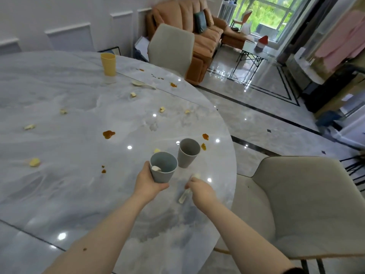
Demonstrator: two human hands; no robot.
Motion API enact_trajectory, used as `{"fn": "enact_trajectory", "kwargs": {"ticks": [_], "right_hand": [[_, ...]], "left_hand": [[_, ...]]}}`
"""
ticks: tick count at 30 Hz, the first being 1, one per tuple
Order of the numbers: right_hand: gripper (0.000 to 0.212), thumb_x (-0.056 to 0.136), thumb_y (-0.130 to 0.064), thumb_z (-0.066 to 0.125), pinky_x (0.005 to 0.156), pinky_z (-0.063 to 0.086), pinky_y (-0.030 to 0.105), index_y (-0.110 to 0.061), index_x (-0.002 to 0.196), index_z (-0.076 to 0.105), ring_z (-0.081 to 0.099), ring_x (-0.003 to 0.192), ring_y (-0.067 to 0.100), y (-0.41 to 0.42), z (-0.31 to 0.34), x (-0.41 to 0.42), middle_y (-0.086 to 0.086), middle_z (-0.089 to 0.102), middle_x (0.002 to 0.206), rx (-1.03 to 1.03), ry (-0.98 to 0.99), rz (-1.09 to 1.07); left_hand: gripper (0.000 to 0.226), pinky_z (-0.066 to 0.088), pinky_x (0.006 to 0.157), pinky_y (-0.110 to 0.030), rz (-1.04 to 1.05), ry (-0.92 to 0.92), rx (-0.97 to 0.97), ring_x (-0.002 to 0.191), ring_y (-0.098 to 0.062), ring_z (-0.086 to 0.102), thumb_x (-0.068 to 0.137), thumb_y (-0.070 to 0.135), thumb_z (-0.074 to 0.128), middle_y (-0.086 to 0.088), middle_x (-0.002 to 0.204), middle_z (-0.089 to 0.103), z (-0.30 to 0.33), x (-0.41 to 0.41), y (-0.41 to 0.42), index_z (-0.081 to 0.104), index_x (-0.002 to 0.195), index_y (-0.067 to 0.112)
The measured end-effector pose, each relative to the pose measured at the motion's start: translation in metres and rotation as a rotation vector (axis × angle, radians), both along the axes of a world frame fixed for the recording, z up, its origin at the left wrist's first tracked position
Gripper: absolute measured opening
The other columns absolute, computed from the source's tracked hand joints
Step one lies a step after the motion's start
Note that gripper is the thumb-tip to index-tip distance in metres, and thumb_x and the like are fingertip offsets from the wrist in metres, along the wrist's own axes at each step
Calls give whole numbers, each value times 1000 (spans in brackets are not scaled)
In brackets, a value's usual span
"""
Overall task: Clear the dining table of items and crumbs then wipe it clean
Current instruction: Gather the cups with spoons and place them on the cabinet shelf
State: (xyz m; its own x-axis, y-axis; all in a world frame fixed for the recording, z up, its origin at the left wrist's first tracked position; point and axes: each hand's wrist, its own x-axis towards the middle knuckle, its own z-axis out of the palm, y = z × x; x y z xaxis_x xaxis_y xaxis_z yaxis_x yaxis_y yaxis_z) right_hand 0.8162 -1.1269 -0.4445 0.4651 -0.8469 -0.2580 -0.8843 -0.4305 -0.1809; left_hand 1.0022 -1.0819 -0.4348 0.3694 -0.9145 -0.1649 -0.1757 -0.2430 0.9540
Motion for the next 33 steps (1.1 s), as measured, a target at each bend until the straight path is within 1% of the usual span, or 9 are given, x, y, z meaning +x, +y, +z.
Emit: {"fn": "enact_trajectory", "kwargs": {"ticks": [2,5,9,12,14,17,23,28,33], "right_hand": [[28,89,-7,50,94,40,34,-9,115,60,51,111,31,-12,-9,0,11,54,122,-31,83,139],[15,79,-3,58,75,48,41,-5,93,64,60,89,36,-25,-20,3,15,59,99,-98,180,369],[15,57,-11,78,54,49,26,-13,65,65,62,59,25,-45,-30,5,5,62,69,-180,177,543],[14,64,-15,78,57,47,27,-11,74,69,63,67,26,-53,-24,10,8,65,78,-226,155,621],[15,79,-9,65,66,48,34,-4,93,66,62,83,31,-55,-18,10,16,64,93,-175,123,611],[22,65,-9,76,48,46,27,-10,81,61,63,63,27,-57,-13,-1,9,62,74,-176,3,566],[15,85,-11,59,56,51,40,-11,100,60,61,74,28,-76,25,-15,8,60,91,-277,-248,472],[12,85,-10,58,57,46,23,-11,97,60,58,73,16,-84,74,-11,4,64,88,-556,-598,414],[13,84,-6,61,64,44,22,-12,96,61,57,79,14,-89,76,-1,1,65,89,-466,-640,259]], "left_hand": [[67,47,76,-31,42,12,9,91,-18,57,53,0,86,-2,98,59,-8,-9,-8,45,103,18],[68,44,73,-26,92,31,10,88,-16,57,52,-1,86,0,95,59,-18,-17,-18,46,103,17],[69,42,70,-22,135,25,13,88,-15,57,52,-1,86,0,97,59,-23,-24,-26,46,104,19],[71,42,73,-25,163,21,24,89,-16,57,49,5,87,0,98,60,-23,-27,-31,46,105,20],[69,41,74,-25,186,10,28,90,-15,56,52,1,86,0,99,59,-21,-29,-35,45,105,20],[68,40,74,-24,203,21,21,89,-16,56,52,1,86,-1,97,59,-17,-29,-39,46,103,18],[65,41,73,-29,301,-28,2,89,-20,56,53,1,86,-3,97,57,-10,-25,-51,44,101,18],[65,39,72,-29,311,-41,-33,88,-19,52,55,-1,85,-2,98,55,3,-28,-57,42,100,17],[65,40,75,-30,295,-13,-43,91,-19,51,57,-1,85,-2,101,53,11,-32,-56,41,102,18]]}}
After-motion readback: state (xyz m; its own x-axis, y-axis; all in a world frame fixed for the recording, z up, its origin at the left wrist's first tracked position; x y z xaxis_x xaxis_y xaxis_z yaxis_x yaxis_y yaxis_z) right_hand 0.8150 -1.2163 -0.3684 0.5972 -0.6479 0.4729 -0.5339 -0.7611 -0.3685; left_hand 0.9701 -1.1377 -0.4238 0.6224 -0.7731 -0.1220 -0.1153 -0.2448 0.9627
